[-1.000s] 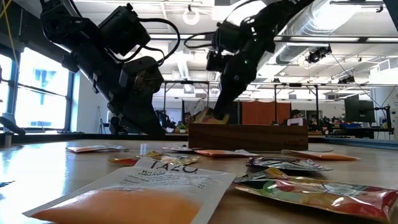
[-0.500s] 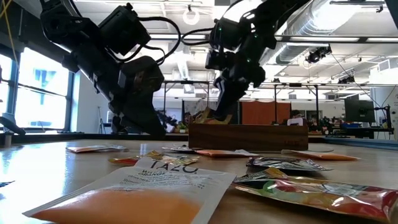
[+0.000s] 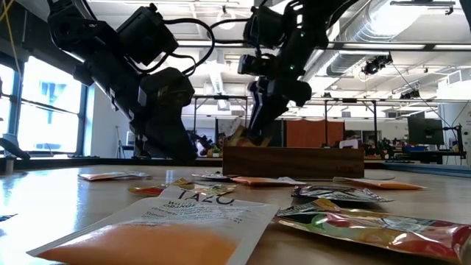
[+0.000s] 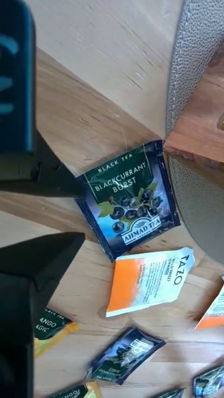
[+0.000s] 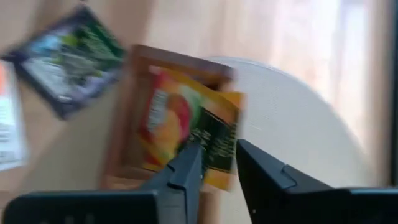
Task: Pick & Place Tea
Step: Put the yellow tea bag into the left section of the wooden organizer
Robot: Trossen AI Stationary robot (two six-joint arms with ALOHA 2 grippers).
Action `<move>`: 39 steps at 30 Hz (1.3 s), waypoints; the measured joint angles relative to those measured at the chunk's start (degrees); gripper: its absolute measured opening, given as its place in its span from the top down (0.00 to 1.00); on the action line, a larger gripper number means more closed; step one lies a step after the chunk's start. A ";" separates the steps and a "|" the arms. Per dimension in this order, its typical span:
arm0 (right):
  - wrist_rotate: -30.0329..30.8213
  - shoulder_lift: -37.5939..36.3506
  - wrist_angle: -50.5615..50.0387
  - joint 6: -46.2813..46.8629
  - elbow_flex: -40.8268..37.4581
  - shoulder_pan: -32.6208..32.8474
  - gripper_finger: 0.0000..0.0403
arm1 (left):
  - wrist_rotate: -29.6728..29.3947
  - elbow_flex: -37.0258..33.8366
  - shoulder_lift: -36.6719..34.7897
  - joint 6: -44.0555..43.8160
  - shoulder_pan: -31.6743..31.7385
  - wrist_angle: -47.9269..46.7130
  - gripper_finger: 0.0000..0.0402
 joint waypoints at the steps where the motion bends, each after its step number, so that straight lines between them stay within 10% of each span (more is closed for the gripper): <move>1: 2.25 -0.43 0.05 -0.03 0.00 0.30 0.74 | -0.02 0.00 0.00 0.00 0.00 0.00 0.72; 6: 5.33 -3.23 -0.32 0.62 0.00 1.19 0.69 | -0.17 0.01 0.00 0.00 0.00 0.02 0.68; 12: -7.93 -5.27 -1.51 8.95 0.02 2.19 0.69 | -3.04 -0.01 0.00 -0.20 -0.02 0.15 0.68; 18: 2.05 -2.66 -1.03 7.44 0.02 3.69 0.82 | -6.91 0.00 0.00 -0.07 0.00 0.22 0.70; 26: -2.24 0.02 3.58 4.26 0.00 0.08 0.93 | -5.51 0.01 0.00 -0.22 0.00 0.15 0.72; 39: -17.71 2.61 6.97 4.91 0.00 -7.07 0.71 | -5.46 0.00 0.00 -0.24 0.00 0.02 0.72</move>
